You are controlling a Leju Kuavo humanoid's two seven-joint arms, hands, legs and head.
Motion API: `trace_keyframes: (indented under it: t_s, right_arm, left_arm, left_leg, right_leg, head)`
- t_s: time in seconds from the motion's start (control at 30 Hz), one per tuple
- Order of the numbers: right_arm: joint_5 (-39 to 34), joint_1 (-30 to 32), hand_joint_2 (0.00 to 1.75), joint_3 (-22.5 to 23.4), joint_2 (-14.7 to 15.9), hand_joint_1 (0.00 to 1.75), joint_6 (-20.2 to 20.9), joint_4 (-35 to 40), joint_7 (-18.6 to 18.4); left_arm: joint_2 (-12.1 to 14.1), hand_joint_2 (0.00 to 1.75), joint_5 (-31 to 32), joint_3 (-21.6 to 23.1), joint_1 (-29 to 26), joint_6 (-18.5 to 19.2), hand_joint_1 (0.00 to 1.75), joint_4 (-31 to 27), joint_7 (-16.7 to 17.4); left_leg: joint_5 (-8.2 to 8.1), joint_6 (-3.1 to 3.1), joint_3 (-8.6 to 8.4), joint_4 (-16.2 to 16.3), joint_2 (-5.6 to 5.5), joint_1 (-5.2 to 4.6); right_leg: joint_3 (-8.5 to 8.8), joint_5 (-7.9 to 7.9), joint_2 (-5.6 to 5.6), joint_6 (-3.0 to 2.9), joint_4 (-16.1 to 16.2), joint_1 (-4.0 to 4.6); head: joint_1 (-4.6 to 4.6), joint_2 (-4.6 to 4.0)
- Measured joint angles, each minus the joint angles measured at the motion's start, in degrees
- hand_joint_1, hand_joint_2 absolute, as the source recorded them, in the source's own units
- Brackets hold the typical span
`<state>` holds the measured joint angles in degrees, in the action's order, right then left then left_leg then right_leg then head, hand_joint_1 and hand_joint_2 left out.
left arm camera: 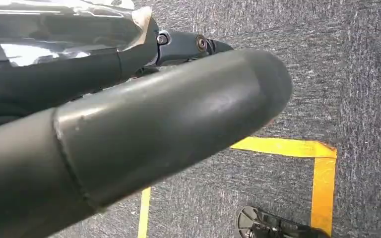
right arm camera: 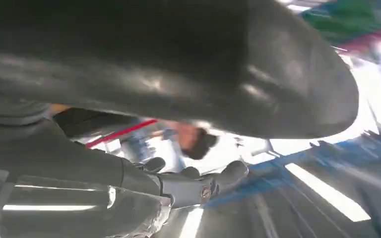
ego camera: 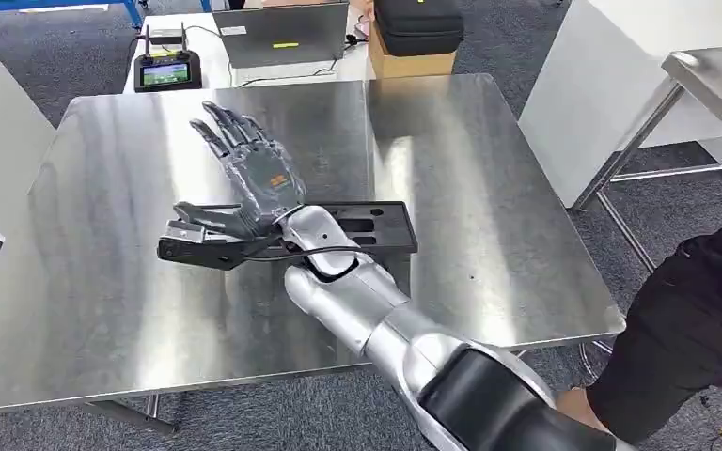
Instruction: Take the parts from the cabinet and place them on the table.
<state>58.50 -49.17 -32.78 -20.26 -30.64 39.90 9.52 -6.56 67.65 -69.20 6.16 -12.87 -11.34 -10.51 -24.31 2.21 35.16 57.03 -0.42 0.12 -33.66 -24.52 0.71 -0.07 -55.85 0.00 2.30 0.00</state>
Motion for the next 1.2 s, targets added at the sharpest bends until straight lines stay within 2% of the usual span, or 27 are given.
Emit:
trace_keyframes:
  t_s: [0.07,0.1,0.23,0.4,0.57,0.8,0.97,1.2]
  right_arm:
    - [-8.0,2.4,0.00,0.7,0.1,0.00,1.7,5.9,5.6]
    - [-10.8,3.4,0.00,0.9,0.1,0.00,2.8,8.3,7.1]
    - [-30.2,8.5,0.00,2.3,0.5,0.00,12.5,19.9,15.6]
    - [-50.5,14.0,0.00,3.5,1.9,0.00,26.5,31.5,20.1]
    - [-68.1,18.3,0.00,4.4,3.4,0.00,40.2,37.9,20.3]
    - [-82.5,22.4,0.00,5.0,5.9,0.00,53.2,41.1,18.1]
    - [-86.9,24.7,0.00,4.9,7.3,0.00,58.6,42.4,17.6]
    - [-85.8,26.3,0.00,4.1,8.3,0.00,59.3,44.9,16.9]
  left_arm:
    - [0.0,0.00,0.0,0.0,0.0,-0.1,0.00,0.0,0.3]
    - [0.0,0.00,0.0,0.0,0.0,-0.1,0.00,0.0,0.4]
    - [0.0,0.00,0.1,0.0,0.0,-0.2,0.00,0.0,0.9]
    - [0.0,0.00,0.7,0.0,0.0,0.5,0.00,0.0,2.1]
    - [0.0,0.00,0.8,0.0,0.0,0.5,0.00,0.0,2.5]
    - [-0.1,0.00,0.6,0.0,0.0,1.0,0.00,0.0,2.4]
    - [-0.4,0.00,-0.2,0.0,0.0,0.4,0.00,0.0,3.2]
    - [-0.7,0.00,-1.0,-0.3,0.0,0.4,0.00,0.0,3.0]
  left_leg:
    - [-0.01,-0.01,0.00,0.0,0.00,0.00]
    - [-0.04,-0.05,0.01,0.0,0.00,0.00]
    - [-0.05,-0.06,0.00,0.0,-0.02,0.00]
    - [-0.07,-0.08,0.00,0.0,-0.02,0.00]
    - [-0.07,-0.08,0.00,0.0,-0.01,0.00]
    - [-0.07,-0.09,-0.01,0.0,-0.02,0.00]
    - [-0.07,-0.09,0.00,0.0,-0.02,0.00]
    - [-0.07,-0.09,0.00,0.0,-0.01,0.00]
  right_leg:
    - [0.00,-0.01,0.00,-0.01,0.0,0.00]
    - [-0.01,-0.01,0.00,-0.01,0.0,0.00]
    - [-0.03,-0.02,-0.01,-0.01,0.0,0.00]
    - [-0.02,-0.02,0.00,-0.01,0.0,0.00]
    - [-0.02,-0.02,0.01,-0.01,0.0,0.00]
    - [-0.01,-0.02,0.00,-0.01,0.0,0.01]
    - [-0.01,-0.02,0.00,-0.01,0.0,0.01]
    - [-0.01,-0.02,0.00,-0.01,0.0,0.01]
  head:
    - [0.02,0.00]
    - [0.00,0.00]
    - [0.00,0.00]
    - [0.02,0.00]
    - [0.00,0.00]
    - [0.02,0.00]
    - [0.02,0.00]
    - [0.02,0.00]
